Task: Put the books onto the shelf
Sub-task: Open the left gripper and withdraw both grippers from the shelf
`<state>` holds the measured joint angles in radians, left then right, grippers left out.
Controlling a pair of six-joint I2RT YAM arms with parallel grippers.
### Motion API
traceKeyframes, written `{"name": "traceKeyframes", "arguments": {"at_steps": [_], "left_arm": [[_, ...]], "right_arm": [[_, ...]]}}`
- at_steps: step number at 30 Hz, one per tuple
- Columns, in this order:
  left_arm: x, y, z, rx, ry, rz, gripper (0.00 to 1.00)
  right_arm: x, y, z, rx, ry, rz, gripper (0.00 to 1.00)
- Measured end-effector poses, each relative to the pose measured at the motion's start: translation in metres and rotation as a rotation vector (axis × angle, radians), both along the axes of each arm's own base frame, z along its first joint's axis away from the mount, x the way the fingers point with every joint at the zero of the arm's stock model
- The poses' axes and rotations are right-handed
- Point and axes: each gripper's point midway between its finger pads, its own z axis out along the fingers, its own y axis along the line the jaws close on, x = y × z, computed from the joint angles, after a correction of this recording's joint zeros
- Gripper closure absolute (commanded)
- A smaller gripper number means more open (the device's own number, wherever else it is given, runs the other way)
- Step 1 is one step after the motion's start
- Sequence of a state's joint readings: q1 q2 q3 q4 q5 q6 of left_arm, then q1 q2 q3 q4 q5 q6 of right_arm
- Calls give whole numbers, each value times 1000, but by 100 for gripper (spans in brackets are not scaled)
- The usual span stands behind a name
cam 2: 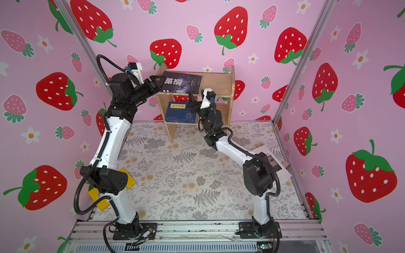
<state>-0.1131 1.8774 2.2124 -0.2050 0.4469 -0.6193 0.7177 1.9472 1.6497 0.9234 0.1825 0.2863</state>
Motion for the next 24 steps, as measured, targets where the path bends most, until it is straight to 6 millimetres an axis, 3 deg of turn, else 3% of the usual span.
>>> {"name": "traceKeyframes", "arguments": {"at_steps": [6, 10, 14, 18, 24], "left_arm": [[-21, 20, -5, 31, 1, 78, 13], [-44, 47, -4, 48, -11, 164, 12], [-60, 68, -10, 66, -8, 231, 11], [-70, 83, -42, 72, 53, 279, 9], [-93, 111, -122, 70, 243, 381, 6]], "right_arm": [[-7, -13, -11, -60, 30, -41, 26], [-14, -40, -20, -105, 64, -107, 25], [-20, -71, -15, -116, 81, -165, 25], [-34, -104, -10, -130, 99, -217, 23], [-63, -140, -30, -172, 209, -267, 18]]}}
